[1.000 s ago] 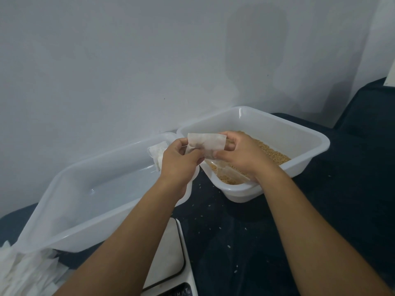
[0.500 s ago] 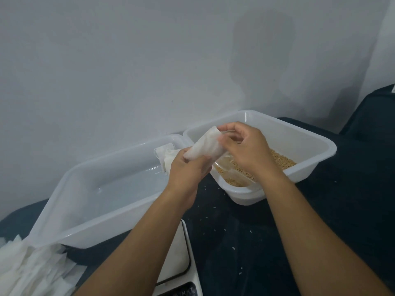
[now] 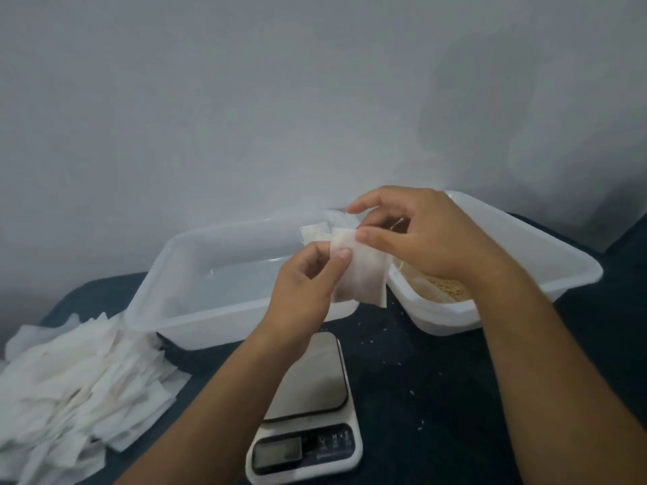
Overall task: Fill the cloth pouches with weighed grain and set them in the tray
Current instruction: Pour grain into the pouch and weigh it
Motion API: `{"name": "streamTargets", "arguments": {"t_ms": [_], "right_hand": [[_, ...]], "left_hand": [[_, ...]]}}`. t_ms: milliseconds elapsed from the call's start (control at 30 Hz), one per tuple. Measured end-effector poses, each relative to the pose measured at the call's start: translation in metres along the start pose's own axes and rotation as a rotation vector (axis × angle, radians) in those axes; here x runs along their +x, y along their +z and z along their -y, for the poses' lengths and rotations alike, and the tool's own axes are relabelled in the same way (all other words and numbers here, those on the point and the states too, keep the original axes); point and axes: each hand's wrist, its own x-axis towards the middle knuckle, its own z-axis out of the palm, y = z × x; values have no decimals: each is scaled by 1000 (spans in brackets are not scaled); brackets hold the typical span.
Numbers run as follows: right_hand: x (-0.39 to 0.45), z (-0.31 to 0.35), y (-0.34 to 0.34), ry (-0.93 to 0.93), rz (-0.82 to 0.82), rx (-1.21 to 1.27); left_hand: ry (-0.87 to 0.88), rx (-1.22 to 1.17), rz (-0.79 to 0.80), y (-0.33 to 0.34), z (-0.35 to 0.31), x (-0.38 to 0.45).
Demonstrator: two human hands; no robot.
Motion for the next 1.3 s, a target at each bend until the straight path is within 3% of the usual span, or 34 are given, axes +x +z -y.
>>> {"name": "streamTargets", "arguments": {"t_ms": [133, 267, 400, 567, 733, 867, 1000, 1300], "right_hand": [[-10, -1, 28, 49, -14, 142], [-20, -5, 70, 18, -74, 196], [-29, -11, 100, -21, -60, 243], [-41, -18, 118, 7, 84, 246], [-49, -31, 133, 38, 235, -47], [-50, -32, 132, -20, 262, -125], [-51, -33, 130, -47, 183, -110], [-47, -40, 137, 152, -294, 136]], "left_hand": [[-112, -222, -83, -21, 1, -16], [-140, -252, -134, -43, 8, -32], [-118, -101, -111, -72, 20, -49], [-108, 71, -5, -102, 40, -69], [-108, 528, 0, -112, 65, -75], [-80, 598, -62, -118, 69, -73], [-65, 551, -181, -127, 72, -72], [-173, 329, -469, -141, 86, -62]]}}
